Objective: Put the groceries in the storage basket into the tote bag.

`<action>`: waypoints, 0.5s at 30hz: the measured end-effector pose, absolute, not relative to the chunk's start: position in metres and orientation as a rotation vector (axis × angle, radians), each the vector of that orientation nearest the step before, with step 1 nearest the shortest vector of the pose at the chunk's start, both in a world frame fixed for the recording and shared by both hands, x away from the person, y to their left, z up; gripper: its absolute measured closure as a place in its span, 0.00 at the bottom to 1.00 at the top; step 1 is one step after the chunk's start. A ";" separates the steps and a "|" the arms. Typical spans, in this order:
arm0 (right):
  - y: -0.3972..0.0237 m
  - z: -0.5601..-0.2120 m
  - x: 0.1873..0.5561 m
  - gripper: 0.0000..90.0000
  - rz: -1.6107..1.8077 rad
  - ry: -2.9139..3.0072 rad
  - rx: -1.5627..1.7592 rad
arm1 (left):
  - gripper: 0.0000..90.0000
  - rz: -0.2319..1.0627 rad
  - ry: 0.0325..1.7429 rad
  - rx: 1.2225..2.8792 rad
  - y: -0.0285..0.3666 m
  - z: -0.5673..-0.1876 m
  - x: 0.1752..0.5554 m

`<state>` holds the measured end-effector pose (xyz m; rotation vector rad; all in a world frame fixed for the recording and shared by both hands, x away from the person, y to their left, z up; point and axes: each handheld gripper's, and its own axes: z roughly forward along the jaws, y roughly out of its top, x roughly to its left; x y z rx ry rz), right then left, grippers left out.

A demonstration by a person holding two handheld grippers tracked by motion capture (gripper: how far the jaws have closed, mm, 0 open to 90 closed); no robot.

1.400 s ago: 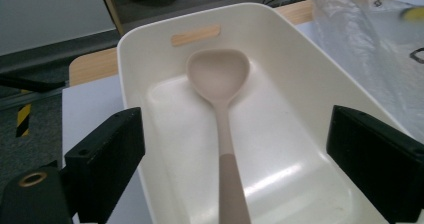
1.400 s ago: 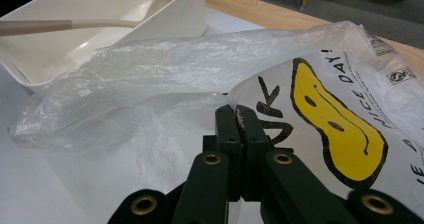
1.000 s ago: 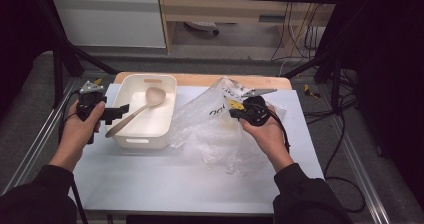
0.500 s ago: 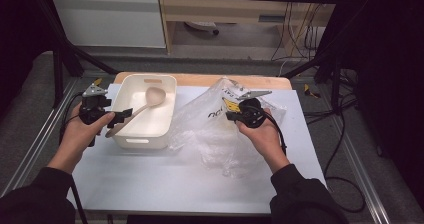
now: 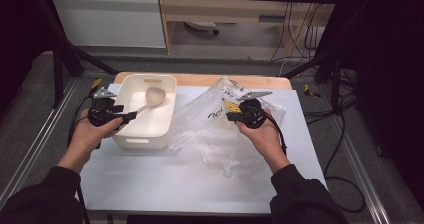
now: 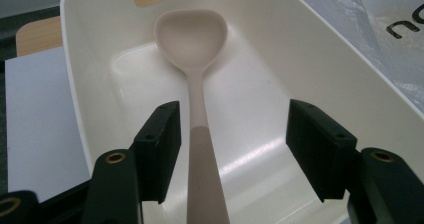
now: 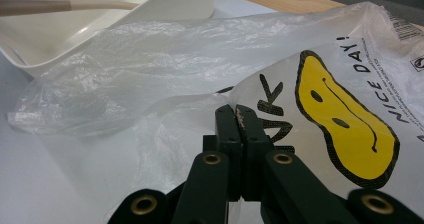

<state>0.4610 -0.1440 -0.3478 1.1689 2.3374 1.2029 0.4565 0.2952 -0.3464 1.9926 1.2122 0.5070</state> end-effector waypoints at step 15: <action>-0.148 -0.347 0.462 1.00 1.213 2.326 1.176 | 0.49 0.504 1.271 2.028 0.297 -0.355 0.455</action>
